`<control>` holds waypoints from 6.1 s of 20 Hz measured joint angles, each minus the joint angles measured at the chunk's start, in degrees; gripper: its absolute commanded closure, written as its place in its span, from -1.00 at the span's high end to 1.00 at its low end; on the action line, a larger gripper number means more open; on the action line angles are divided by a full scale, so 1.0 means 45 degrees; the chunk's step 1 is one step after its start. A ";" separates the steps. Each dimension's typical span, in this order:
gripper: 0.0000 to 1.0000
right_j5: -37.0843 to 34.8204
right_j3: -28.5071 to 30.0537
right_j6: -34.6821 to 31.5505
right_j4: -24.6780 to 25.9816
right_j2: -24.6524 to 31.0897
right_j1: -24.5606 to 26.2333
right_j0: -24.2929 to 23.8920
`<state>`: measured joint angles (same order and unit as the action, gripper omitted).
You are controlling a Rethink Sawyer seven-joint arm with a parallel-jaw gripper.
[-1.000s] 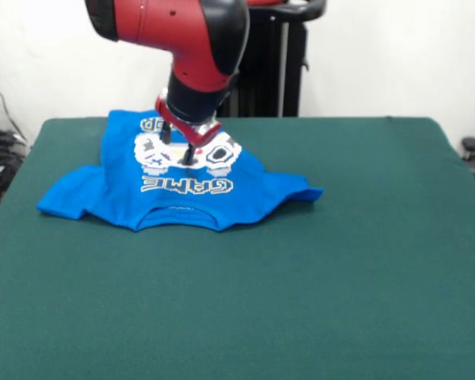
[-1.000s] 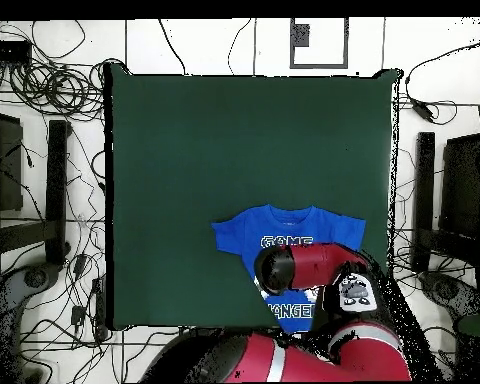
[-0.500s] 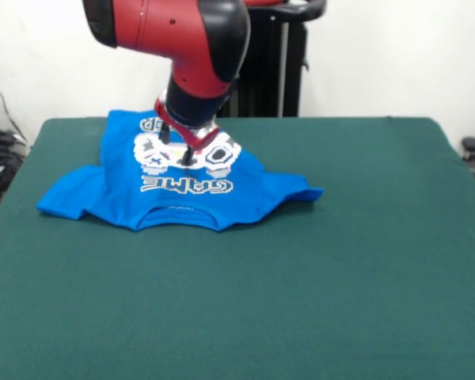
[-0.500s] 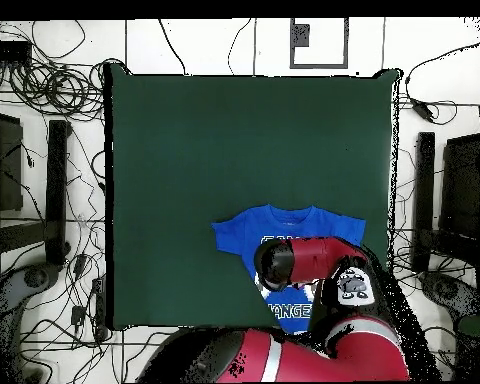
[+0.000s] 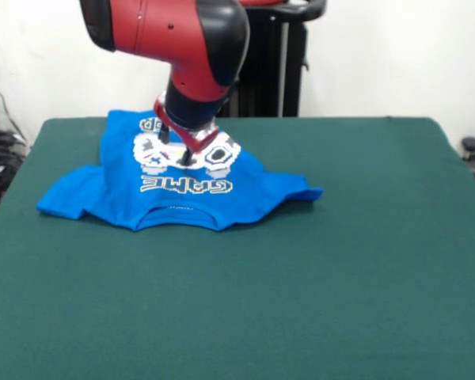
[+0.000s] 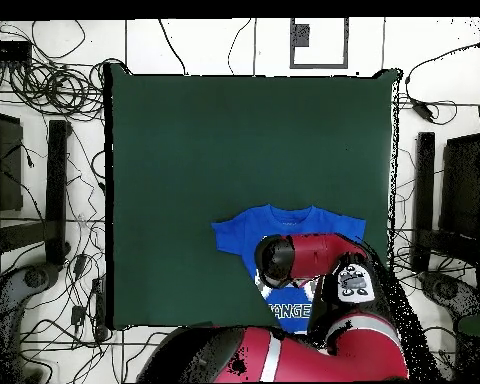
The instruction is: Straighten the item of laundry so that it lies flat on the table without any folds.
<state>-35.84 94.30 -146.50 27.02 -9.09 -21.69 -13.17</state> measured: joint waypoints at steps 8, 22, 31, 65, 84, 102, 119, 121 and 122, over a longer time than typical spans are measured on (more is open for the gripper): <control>1.00 -0.0146 -0.0109 0.0000 -0.0005 0.0006 0.0056 0.0003; 1.00 -0.0706 -0.0413 0.0000 -0.0103 0.0050 0.0198 0.0003; 1.00 -0.1606 -0.0806 0.0000 -0.0087 0.0291 0.0324 -0.0126; 1.00 -0.4410 -0.2181 -0.0002 -0.0048 0.1282 0.0715 -0.0915; 1.00 -0.4432 -0.4622 -0.0003 -0.0037 0.1282 0.0596 -0.0893; 1.00 -0.4432 -0.5369 -0.0003 -0.0026 0.1282 0.1128 -0.0826; 1.00 -0.5160 -0.6116 0.0000 -0.0034 0.1278 0.1575 -0.0773; 1.00 -0.5197 -0.6139 0.0000 -0.0036 0.1278 0.1587 -0.0771; 1.00 -0.5223 -0.6160 0.0000 -0.0037 0.1278 0.1597 -0.0769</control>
<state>-59.34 66.58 -146.50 26.86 -3.33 -14.50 -16.64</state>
